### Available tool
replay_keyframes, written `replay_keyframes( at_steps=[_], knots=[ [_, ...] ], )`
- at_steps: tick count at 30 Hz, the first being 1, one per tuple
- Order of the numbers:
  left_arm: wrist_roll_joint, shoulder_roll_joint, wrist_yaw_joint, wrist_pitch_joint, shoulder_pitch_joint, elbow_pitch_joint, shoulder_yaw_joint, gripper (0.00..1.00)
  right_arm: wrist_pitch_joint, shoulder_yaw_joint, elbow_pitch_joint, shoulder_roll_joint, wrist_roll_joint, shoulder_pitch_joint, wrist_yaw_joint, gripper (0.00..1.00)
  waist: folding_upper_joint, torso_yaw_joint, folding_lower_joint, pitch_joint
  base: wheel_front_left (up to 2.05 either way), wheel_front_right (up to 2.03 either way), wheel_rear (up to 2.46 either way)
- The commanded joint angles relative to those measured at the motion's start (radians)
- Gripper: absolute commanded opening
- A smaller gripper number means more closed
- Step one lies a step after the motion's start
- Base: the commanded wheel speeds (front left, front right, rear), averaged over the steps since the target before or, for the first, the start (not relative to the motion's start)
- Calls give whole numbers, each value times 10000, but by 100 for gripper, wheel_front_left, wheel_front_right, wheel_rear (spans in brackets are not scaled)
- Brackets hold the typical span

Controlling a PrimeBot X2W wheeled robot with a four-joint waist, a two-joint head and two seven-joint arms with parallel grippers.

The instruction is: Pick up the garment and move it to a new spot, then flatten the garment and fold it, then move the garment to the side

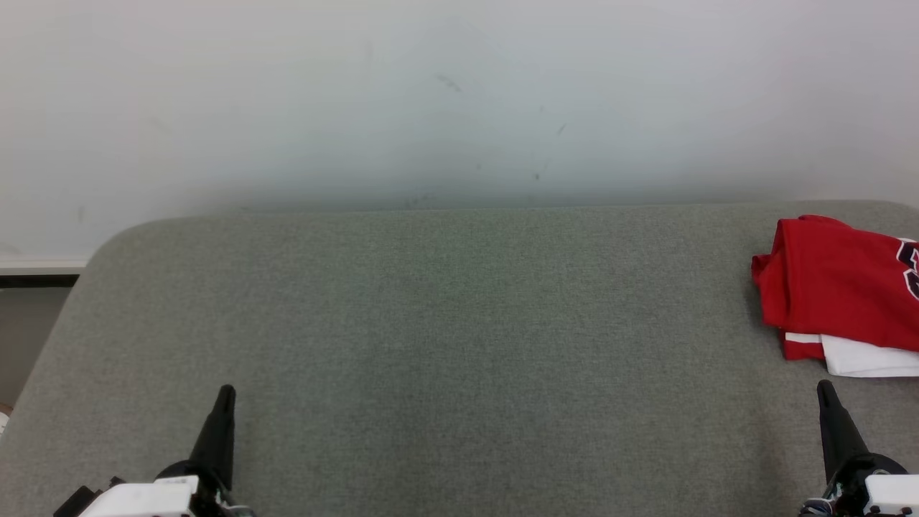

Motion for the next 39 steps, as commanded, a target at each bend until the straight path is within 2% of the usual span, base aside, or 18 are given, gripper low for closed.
replay_keyframes(
  at_steps=[1,39],
  knots=[
    [-230,71,-57,77,-96,14,41,0,61,-67,23,12,247,-119,-17,0,-1,21,0,4,0,0,0],
    [-410,69,-62,123,-109,15,43,0,125,-129,34,40,295,-125,-17,0,-1,50,0,9,0,0,0]
  ],
)
